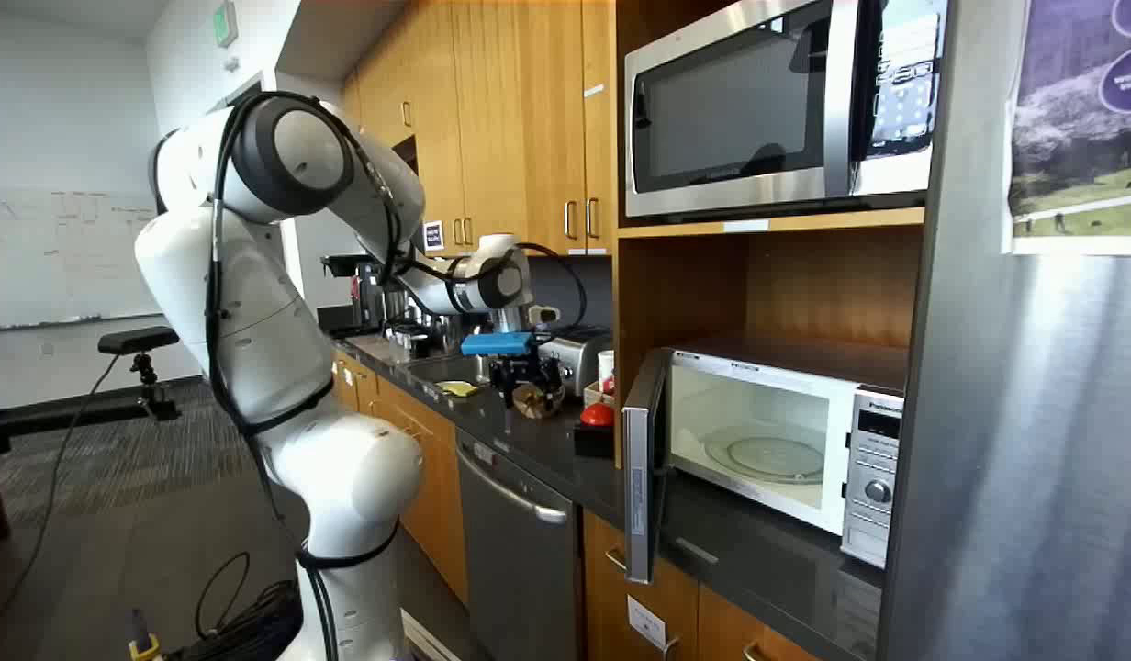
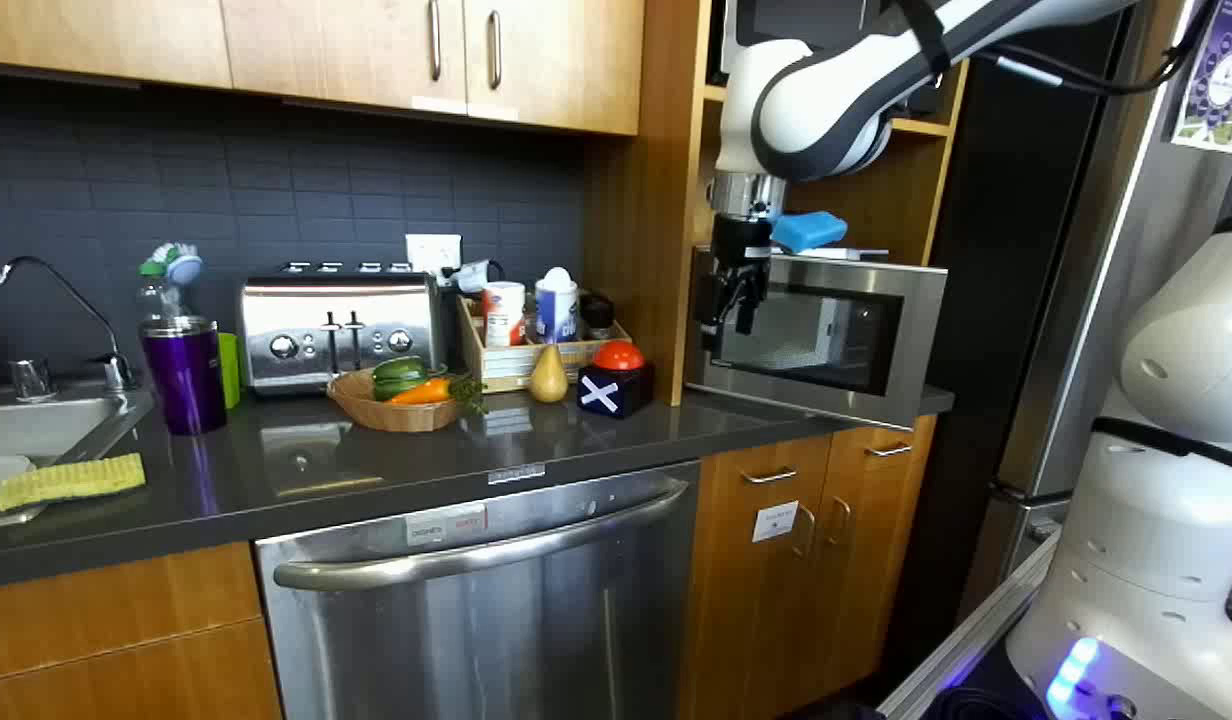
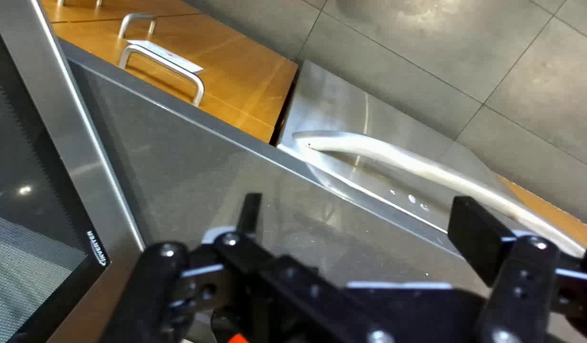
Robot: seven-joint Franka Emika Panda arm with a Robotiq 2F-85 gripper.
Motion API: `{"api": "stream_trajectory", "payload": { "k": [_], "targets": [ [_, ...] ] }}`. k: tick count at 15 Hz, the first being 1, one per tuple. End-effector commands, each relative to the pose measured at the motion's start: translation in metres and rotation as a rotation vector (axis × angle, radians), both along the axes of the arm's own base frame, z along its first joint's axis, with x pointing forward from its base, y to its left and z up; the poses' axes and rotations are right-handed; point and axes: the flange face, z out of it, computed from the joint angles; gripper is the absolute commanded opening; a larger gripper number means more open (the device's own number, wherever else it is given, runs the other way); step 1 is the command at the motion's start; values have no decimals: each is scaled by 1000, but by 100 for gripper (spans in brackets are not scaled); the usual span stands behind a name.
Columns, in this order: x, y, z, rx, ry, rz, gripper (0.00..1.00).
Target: Close the door of the microwave
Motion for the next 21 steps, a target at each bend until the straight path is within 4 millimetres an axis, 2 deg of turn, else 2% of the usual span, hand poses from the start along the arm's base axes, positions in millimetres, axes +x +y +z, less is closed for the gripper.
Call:
{"api": "stream_trajectory", "payload": {
  "k": [1, 9, 21],
  "targets": [
    [0, 0, 0, 0, 1, 0, 100],
    [0, -5, 1, -7, -3, -14, 100],
    [-10, -75, 9, -69, -3, -135, 100]
  ]
}}
